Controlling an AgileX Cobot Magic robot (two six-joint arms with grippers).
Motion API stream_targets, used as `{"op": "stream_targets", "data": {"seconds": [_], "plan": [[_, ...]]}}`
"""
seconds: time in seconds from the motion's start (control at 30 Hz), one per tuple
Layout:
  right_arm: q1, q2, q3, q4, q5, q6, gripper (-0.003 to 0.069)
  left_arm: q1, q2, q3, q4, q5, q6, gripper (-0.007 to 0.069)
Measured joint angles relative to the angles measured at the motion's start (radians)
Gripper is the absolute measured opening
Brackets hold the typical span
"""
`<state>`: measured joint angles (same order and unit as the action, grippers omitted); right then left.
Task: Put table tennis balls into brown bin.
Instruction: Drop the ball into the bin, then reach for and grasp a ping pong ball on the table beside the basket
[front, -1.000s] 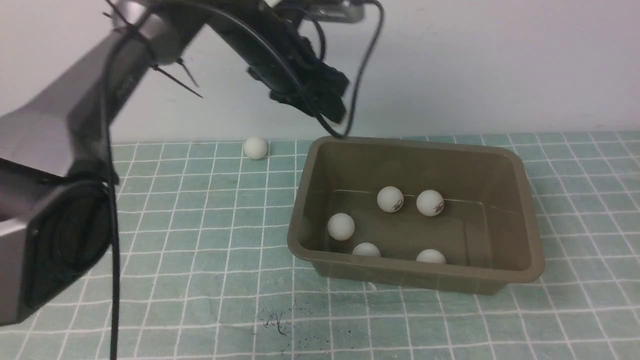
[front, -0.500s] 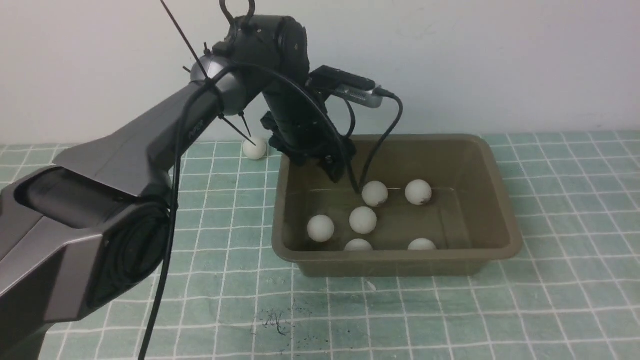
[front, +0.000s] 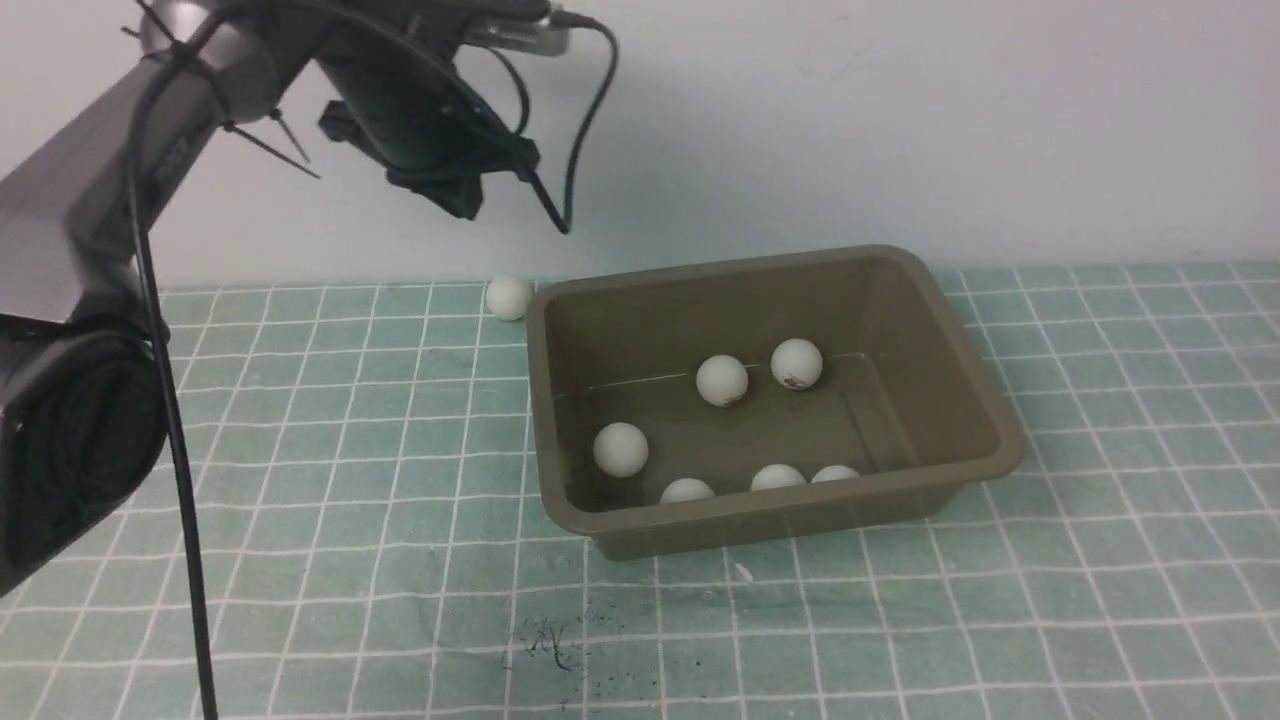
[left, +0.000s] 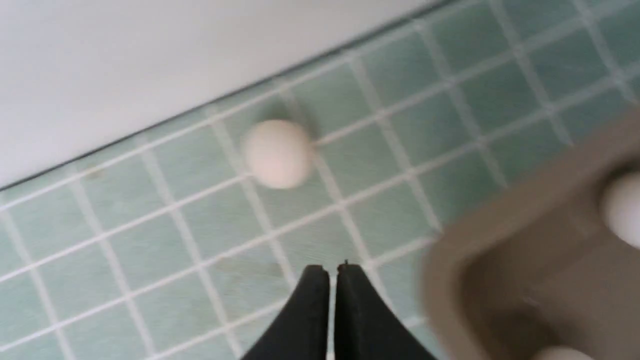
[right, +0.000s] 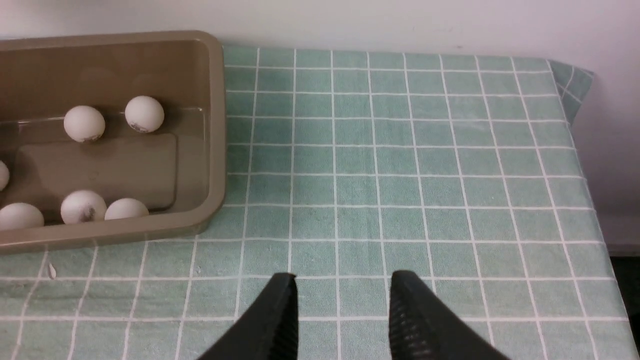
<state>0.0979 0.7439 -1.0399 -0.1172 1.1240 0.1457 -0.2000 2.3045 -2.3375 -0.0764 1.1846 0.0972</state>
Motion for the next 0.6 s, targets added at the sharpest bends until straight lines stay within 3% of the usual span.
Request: {"op": "stream_targets", "data": {"seconds": [0.1, 0.43, 0.6], "plan": [[0.000, 0.000, 0.000, 0.000, -0.001, -0.001, 0.0244, 0.058, 0.073, 0.001, -0.028, -0.047, -0.013, 0.0047], [0.000, 0.000, 0.002, 0.000, -0.013, -0.001, 0.0244, 0.046, 0.199, 0.003, -0.188, -0.242, 0.036, 0.0424], [0.000, 0.000, 0.002, 0.000, -0.014, -0.001, 0.0244, 0.043, 0.243, 0.003, -0.191, -0.284, 0.036, 0.0482]]}}
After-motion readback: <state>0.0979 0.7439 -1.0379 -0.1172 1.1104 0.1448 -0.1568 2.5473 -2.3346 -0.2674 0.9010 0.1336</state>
